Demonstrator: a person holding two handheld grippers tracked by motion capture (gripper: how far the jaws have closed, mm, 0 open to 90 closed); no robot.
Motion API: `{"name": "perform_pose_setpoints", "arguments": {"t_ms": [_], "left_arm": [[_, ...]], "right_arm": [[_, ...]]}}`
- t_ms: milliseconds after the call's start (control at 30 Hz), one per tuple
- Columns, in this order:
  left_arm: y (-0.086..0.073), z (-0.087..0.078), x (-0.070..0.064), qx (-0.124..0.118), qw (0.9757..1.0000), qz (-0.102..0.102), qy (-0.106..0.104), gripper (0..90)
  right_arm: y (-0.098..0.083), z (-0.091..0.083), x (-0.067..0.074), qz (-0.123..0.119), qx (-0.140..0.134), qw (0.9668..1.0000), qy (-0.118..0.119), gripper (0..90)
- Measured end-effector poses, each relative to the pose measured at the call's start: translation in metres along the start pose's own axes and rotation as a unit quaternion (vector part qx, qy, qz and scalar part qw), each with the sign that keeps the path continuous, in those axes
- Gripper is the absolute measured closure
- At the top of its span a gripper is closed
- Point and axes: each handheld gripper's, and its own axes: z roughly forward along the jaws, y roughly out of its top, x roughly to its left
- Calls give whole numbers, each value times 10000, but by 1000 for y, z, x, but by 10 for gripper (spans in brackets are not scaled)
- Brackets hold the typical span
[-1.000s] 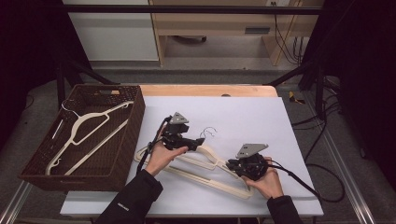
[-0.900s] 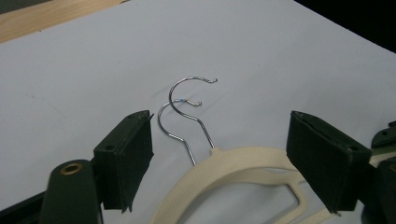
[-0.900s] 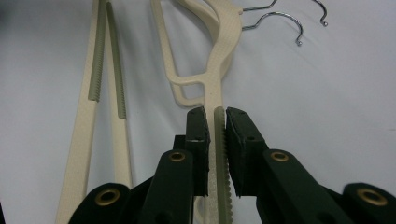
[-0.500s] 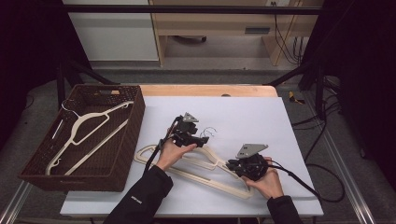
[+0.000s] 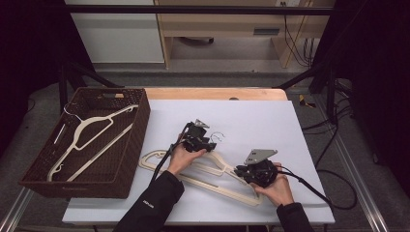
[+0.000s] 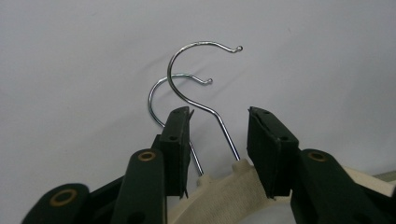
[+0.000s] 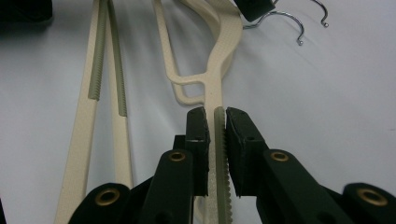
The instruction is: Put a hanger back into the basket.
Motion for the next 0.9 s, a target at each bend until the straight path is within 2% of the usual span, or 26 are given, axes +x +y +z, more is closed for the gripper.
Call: {"name": "perform_pose_setpoints", "arguments": {"t_ms": [200, 267, 400, 500, 667, 800, 833, 900], "left_arm": [[-1, 9, 0, 158, 9996, -182, -117, 685], [0, 10, 0, 249, 9993, -226, -158, 719], [2, 7, -1, 279, 9988, -336, -225, 760], [2, 3, -3, 220, 9987, -416, -190, 777], [4, -7, -7, 131, 9991, -390, -95, 796], [4, -18, -12, -91, 9988, -465, -86, 816], [4, -22, -13, -136, 9986, -509, -67, 845], [5, -30, -15, -225, 9983, -517, -141, 855]], "right_arm": [[0, 0, 0, -19, 16, 10000, 3, 798], [0, 0, 1, -20, 26, 10000, -9, 798], [-1, 0, 1, -49, 29, 10000, -18, 798], [-1, 0, 1, -23, 10, 10000, 22, 797], [-2, 0, 2, -59, 4, 9999, 90, 793], [-3, 0, 3, 8, -16, 9998, 206, 790], [-3, 0, 4, -13, 15, 9997, 224, 789], [-4, 0, 5, -18, 70, 9997, 237, 789]]}}
